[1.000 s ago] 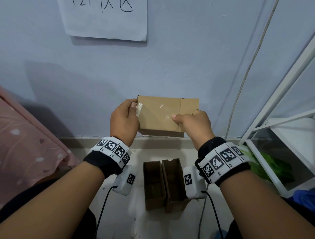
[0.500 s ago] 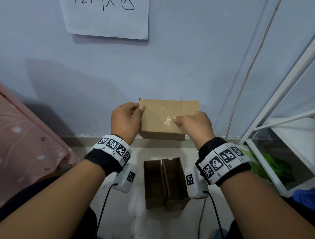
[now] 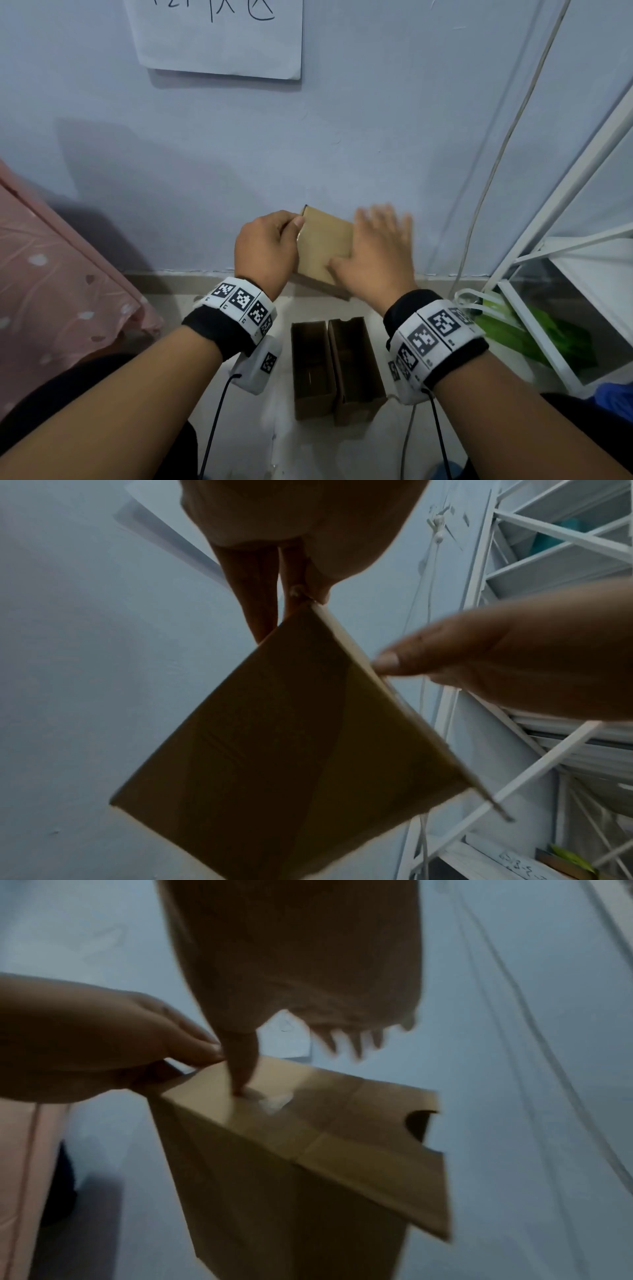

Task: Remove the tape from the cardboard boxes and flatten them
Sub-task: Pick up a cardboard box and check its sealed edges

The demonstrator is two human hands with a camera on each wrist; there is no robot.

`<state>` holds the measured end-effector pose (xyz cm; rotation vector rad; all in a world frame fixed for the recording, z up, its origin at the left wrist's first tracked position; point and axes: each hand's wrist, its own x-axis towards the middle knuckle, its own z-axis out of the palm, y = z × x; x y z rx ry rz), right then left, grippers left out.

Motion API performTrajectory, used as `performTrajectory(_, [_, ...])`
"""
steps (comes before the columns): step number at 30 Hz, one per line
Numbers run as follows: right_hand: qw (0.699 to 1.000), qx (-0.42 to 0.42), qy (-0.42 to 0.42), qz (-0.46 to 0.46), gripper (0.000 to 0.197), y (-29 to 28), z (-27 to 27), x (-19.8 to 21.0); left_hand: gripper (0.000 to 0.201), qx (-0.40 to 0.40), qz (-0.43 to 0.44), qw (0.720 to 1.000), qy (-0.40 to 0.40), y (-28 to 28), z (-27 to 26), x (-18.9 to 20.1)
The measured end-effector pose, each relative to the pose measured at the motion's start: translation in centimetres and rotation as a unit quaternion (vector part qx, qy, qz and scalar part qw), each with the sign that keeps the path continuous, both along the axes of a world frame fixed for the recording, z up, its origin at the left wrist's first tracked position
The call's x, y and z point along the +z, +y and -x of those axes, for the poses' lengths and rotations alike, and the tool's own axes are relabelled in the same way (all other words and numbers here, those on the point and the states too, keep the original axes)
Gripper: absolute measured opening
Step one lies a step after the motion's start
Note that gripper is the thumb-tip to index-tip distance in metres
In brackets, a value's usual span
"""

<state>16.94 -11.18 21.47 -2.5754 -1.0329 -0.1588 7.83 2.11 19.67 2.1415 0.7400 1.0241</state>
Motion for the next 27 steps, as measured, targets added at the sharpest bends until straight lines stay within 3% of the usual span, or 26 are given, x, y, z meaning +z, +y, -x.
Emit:
performTrajectory(2, [0.994, 0.093, 0.012, 0.049, 0.118, 0.6, 1.0, -0.4, 0.021, -0.006, 0.004, 1.0, 0.004, -0.4, -0.1, -0.1])
performTrajectory(5, [0.992, 0.097, 0.028, 0.073, 0.138, 0.5, 1.1, -1.2, 0.022, -0.022, 0.035, 0.999, -0.003, -0.6, -0.1, -0.3])
performTrajectory(11, [0.993, 0.088, 0.074, -0.037, 0.132, 0.5, 0.4, -2.0, 0.021, -0.023, 0.177, 0.979, -0.096, -0.3, -0.3, 0.7])
performTrajectory(14, [0.991, 0.096, 0.074, -0.061, 0.132, 0.6, 0.1, -2.3, 0.023, -0.03, 0.261, 0.954, -0.145, -0.5, -0.4, 1.2])
performTrajectory(18, [0.988, 0.094, 0.092, -0.076, 0.135, 0.1, -0.4, -2.6, 0.025, -0.025, 0.303, 0.937, -0.174, -0.4, -0.5, 0.8])
performTrajectory(21, [0.985, 0.074, 0.118, -0.102, 0.137, -0.4, -1.2, -2.9, 0.026, -0.04, 0.404, 0.885, -0.228, 0.3, -0.3, 0.8])
performTrajectory(25, [0.985, 0.09, 0.102, -0.109, 0.137, -0.6, -1.8, -3.9, 0.03, -0.146, 0.587, 0.739, -0.297, 0.6, 0.3, 1.2])
performTrajectory(27, [0.984, 0.111, 0.099, -0.101, 0.136, -0.7, -1.8, -4.4, 0.031, -0.139, 0.618, 0.711, -0.306, 0.5, 0.4, 1.2])
